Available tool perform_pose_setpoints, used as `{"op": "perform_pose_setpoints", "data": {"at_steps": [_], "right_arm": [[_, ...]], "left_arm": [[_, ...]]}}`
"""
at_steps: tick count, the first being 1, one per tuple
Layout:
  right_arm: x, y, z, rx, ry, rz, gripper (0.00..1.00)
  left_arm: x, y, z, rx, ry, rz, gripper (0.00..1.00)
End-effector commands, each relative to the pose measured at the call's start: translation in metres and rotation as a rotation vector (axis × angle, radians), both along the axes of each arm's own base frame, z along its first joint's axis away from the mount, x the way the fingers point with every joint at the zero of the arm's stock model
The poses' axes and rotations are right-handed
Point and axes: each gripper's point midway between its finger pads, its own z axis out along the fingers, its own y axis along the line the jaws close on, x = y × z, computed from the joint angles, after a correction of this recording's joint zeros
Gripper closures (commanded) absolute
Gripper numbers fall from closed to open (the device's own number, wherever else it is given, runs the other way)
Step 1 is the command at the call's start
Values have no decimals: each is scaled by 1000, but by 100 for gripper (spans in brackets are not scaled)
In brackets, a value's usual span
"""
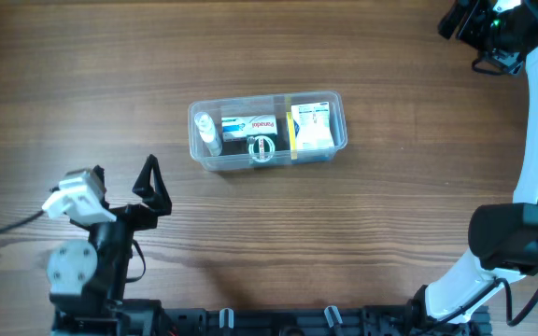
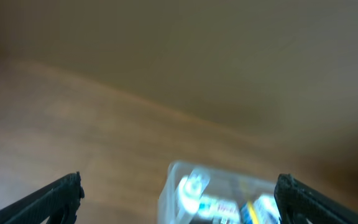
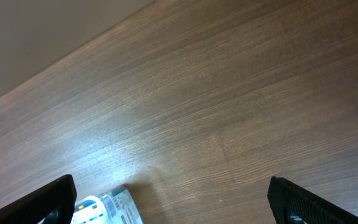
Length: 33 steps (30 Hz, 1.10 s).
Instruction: Pack container
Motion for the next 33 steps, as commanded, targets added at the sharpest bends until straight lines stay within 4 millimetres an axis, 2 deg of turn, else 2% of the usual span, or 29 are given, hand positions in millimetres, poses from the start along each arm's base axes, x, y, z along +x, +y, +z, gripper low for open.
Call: {"op": "perform_pose_setpoints", "data": {"at_steps": [1,9,23,33], "right_arm": [[1,0,1,-8,-3,-8,0],[1,0,1,-8,-3,-8,0],[1,0,1,-7,-3,-8,0],[1,0,1,-8,-3,-8,0]], "left_arm": [[-2,-8,-10,-11,-110,-65,0],[-1,-4,-30,-6,-186,-54,0],[1,-3,-45,-1,-247,-51,0],[7,1,-77,3,-180,-29,0]]}}
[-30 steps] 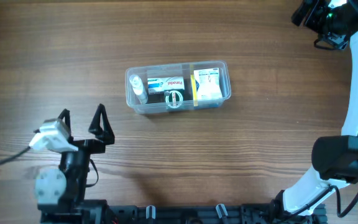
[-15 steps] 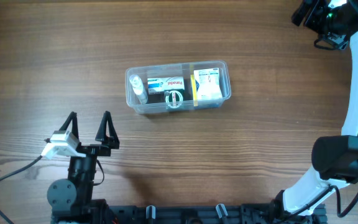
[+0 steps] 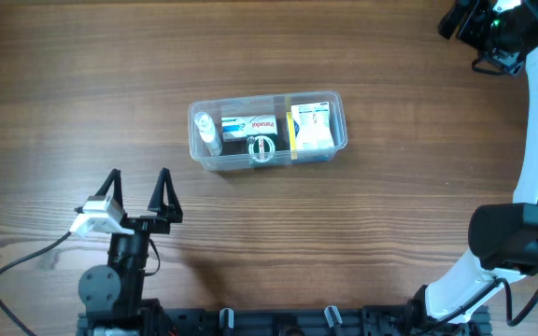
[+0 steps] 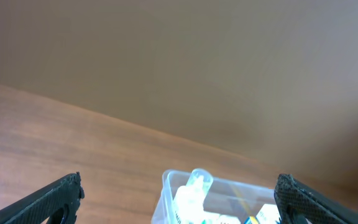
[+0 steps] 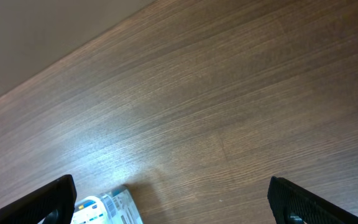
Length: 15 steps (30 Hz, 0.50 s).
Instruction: Pack container
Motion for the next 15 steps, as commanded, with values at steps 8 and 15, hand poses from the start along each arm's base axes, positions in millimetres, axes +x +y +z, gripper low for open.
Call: {"op": "perform_pose_setpoints", "data": {"at_steps": [8,15], "right_arm": [[1,0,1,-7,-3,-8,0],[1,0,1,-7,-3,-8,0]], "left_arm": [[4,5,-50,1,149,20,0],[4,7,-53,4,160,35,0]]}}
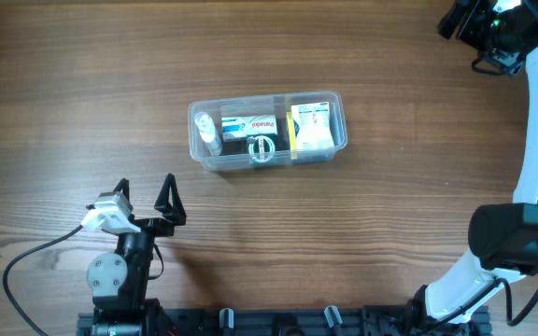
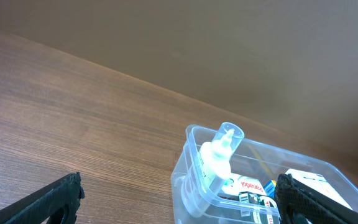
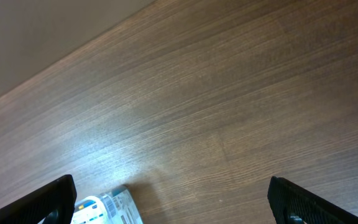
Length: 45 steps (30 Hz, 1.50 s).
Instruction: Pack container
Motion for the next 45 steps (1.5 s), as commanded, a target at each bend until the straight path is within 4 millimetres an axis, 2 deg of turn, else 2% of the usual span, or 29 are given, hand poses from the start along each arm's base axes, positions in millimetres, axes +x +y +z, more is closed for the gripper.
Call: {"op": "perform_pose_setpoints", "data": {"at_steps": [1,41,45], "right_arm": [[1,0,1,-7,-3,-8,0],[1,0,1,-8,-3,-8,0],[-3,1,12,-12,-29,-7,0]], "left_arm": [[0,4,-2,10,1,20,0],[0,4,-2,9,0,20,0],[0,4,-2,9,0,20,0]]}}
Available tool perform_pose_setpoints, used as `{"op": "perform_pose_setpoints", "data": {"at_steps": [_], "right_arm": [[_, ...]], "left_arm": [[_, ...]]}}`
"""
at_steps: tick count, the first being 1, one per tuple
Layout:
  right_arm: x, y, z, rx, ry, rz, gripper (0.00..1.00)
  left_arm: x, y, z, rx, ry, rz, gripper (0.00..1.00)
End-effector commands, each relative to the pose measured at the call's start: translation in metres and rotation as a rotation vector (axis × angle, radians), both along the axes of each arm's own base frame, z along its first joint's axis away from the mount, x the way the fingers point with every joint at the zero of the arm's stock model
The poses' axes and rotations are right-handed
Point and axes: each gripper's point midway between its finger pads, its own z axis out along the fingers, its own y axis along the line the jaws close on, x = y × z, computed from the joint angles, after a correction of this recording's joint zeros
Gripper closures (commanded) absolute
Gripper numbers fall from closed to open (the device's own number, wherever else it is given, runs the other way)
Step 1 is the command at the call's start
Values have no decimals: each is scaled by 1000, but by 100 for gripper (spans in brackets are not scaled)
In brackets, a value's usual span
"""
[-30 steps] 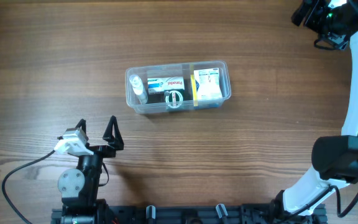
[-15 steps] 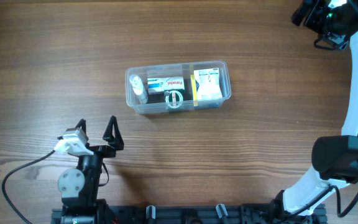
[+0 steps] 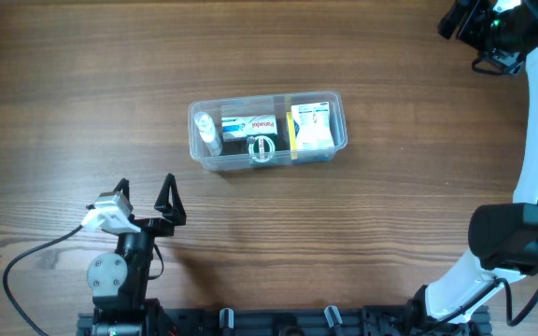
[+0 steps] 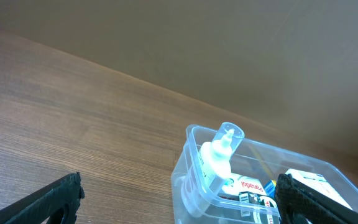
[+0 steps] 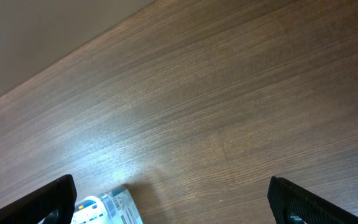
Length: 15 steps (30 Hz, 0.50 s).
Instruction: Pack container
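A clear plastic container stands mid-table, holding a white bottle, a Panadol box, a small black-and-white round item and a yellow-and-white box. My left gripper sits near the front left edge, open and empty, facing the container; the bottle leans in its near end. My right gripper is at the far right corner, open and empty, with only a corner of the container in its view.
The wooden table surrounds the container on all sides. My right arm runs along the right edge. A cable trails from the left arm's base at the front left.
First my left gripper stood open at the front left, turned sideways with a blurred view. Then it pointed at the container from nearer the front edge. It then sat lower and closer to the base, and stays there. The right arm and the container's contents are unchanged.
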Motion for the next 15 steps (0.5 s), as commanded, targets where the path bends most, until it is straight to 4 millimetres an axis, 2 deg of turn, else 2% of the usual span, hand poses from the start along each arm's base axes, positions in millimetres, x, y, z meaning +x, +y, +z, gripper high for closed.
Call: {"op": "perform_pose_setpoints", "data": {"at_steps": [1,9,11,15], "right_arm": [[-5,1,18,-14,-40,-8,0],[-34,6,80,-35,-185,-7,0],[-49,9,103,-44,-243,-7,0],[-73,12,137,-58,-330,-7,0]], "left_arm": [[0,4,-2,10,0,20,0],[0,4,-2,10,0,20,0],[0,4,-2,10,0,20,0],[0,4,-2,10,0,20,0]]}}
